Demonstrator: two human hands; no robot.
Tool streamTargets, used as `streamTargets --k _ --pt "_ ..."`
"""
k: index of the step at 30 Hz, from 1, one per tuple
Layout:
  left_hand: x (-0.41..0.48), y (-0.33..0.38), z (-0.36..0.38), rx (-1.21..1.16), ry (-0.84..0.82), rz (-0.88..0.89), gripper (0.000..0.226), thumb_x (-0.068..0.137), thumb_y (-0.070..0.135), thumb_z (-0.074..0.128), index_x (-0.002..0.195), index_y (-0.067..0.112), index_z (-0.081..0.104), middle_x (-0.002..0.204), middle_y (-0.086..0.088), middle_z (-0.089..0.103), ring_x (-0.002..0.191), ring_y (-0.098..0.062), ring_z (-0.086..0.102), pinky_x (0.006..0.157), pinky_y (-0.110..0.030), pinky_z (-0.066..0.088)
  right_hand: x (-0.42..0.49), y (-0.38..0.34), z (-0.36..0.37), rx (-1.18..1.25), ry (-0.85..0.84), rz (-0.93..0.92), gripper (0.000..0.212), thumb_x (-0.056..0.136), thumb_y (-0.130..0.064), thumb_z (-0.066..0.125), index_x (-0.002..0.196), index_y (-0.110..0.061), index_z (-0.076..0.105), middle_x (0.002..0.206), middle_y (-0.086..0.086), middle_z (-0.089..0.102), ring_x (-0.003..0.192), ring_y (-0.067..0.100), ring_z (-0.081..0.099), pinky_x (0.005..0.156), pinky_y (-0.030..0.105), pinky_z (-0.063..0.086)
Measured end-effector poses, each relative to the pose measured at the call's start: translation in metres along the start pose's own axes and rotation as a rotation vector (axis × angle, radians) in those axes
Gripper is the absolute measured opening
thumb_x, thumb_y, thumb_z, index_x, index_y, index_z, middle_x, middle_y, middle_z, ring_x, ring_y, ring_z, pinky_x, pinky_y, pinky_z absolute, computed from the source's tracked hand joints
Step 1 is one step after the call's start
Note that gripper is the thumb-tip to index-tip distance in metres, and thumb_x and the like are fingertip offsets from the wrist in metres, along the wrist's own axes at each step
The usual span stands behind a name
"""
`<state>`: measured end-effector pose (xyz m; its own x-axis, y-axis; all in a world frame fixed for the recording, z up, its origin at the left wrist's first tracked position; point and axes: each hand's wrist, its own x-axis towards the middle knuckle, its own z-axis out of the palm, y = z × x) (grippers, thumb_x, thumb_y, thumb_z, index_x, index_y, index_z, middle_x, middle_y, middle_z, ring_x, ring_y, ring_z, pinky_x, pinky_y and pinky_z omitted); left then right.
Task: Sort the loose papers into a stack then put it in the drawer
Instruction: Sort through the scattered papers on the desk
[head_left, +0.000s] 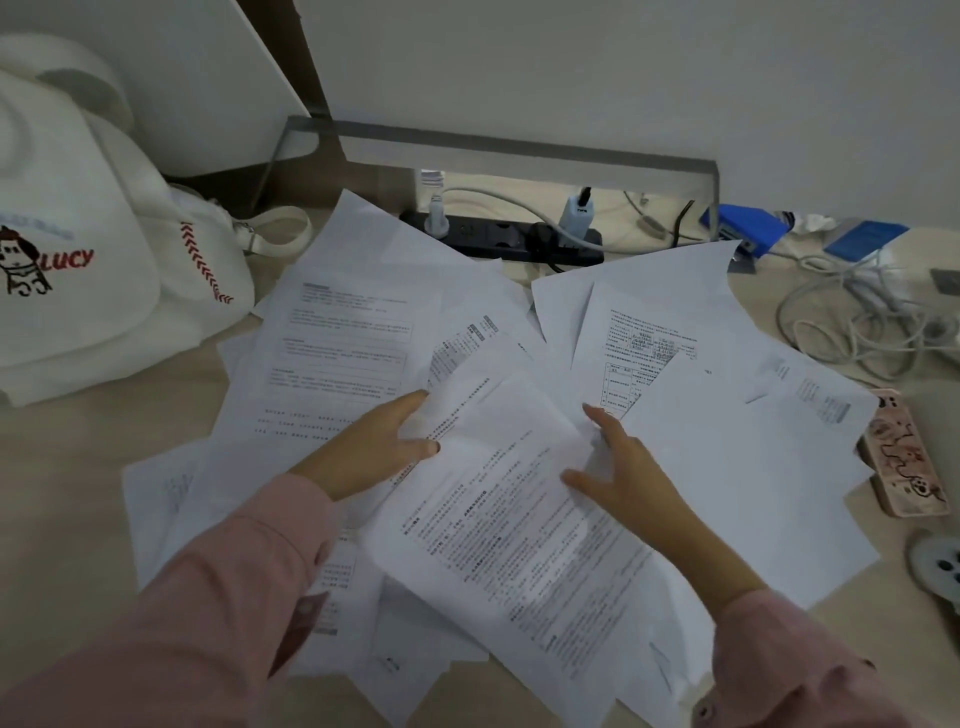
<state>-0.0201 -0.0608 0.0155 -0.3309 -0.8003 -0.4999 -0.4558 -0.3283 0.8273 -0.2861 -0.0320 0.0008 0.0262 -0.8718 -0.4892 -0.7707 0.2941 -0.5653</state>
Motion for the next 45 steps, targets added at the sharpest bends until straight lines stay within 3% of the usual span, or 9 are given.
streamTargets --k 4,11,17,22,26,32,37,40,45 --pt "0.0 0.012 -0.007 0.037 0.029 0.007 0.023 0.088 0.022 0.059 0.108 0.033 0.056 0.106 0.02 0.062 0.097 0.0 0.06 0.086 -0.021 0.047 0.003 0.003 -0.009 0.222 -0.054 0.067 0.018 0.088 -0.02 0.058 0.09 -0.002 0.061 0.087 0.016 0.067 0.082 0.032 0.063 0.067 0.027 0.044" --pt "-0.003 -0.002 0.004 -0.5 0.244 -0.242 0.025 0.088 0.031 0.058 0.11 0.018 0.057 0.105 -0.006 0.067 0.096 -0.017 0.065 0.078 -0.035 0.056 -0.016 0.027 -0.017 0.69 0.044 0.264 0.021 0.091 -0.016 0.055 0.109 -0.01 0.063 0.103 0.01 0.071 0.094 0.028 0.068 0.086 0.043 0.054" --pt "0.007 -0.02 0.064 -0.475 0.17 -0.261 0.008 0.089 0.027 0.058 0.097 0.028 0.059 0.102 0.007 0.062 0.091 -0.007 0.058 0.077 -0.023 0.046 -0.029 0.039 0.002 0.97 -0.002 0.365 0.026 0.093 -0.016 0.049 0.115 -0.008 0.061 0.105 0.013 0.072 0.095 0.032 0.068 0.087 0.047 0.053" --pt "0.021 -0.043 0.076 -0.308 0.3 -0.21 0.053 0.058 0.055 0.07 0.096 0.019 0.067 0.117 -0.017 0.059 0.101 -0.029 0.062 0.092 -0.047 0.051 -0.039 0.047 0.004 1.153 -0.066 0.361 0.027 0.094 -0.014 0.045 0.118 -0.011 0.059 0.111 0.009 0.07 0.101 0.026 0.067 0.083 0.037 0.055" --pt "0.013 -0.011 0.083 -0.455 0.273 -0.214 0.013 0.086 0.029 0.061 0.096 0.022 0.065 0.103 -0.004 0.069 0.09 -0.02 0.067 0.074 -0.035 0.054 -0.044 0.06 -0.001 1.3 -0.057 0.382 0.03 0.094 -0.012 0.045 0.12 -0.01 0.058 0.115 0.009 0.069 0.106 0.026 0.065 0.086 0.036 0.055" --pt "0.012 0.007 0.091 -0.501 0.322 -0.19 0.013 0.091 0.024 0.055 0.092 0.017 0.065 0.086 0.002 0.073 0.076 -0.014 0.068 0.063 -0.025 0.049 -0.054 0.079 -0.006 0.955 -0.178 0.417 0.024 0.092 -0.024 0.052 0.112 -0.016 0.063 0.11 0.006 0.07 0.102 0.022 0.065 0.094 0.036 0.05" --pt "0.023 0.004 0.094 -0.486 0.358 -0.211 0.014 0.093 0.023 0.051 0.107 0.023 0.056 0.094 0.009 0.06 0.082 -0.008 0.057 0.062 -0.022 0.043 -0.055 0.111 -0.02 0.628 0.488 0.519 0.027 0.086 -0.01 0.06 0.113 -0.009 0.058 0.117 0.012 0.057 0.098 0.023 0.055 0.082 0.029 0.041" --pt "0.029 -0.003 0.095 -0.454 0.391 -0.235 0.017 0.093 0.022 0.052 0.11 0.021 0.05 0.095 0.005 0.058 0.085 -0.012 0.057 0.064 -0.024 0.044 -0.056 0.139 -0.029 0.666 0.559 0.762 0.048 0.082 -0.014 0.064 0.127 -0.007 0.048 0.126 0.017 0.046 0.108 0.034 0.051 0.091 0.04 0.044" --pt "0.038 -0.005 0.108 -0.437 0.368 -0.248 0.049 0.088 0.019 0.06 0.132 0.012 0.039 0.123 -0.003 0.055 0.106 -0.02 0.054 0.091 -0.032 0.042 -0.056 0.152 -0.03 0.913 0.433 0.765 0.016 0.085 -0.002 0.058 0.075 -0.013 0.049 0.06 0.004 0.041 0.052 0.017 0.04 0.051 0.022 0.041"
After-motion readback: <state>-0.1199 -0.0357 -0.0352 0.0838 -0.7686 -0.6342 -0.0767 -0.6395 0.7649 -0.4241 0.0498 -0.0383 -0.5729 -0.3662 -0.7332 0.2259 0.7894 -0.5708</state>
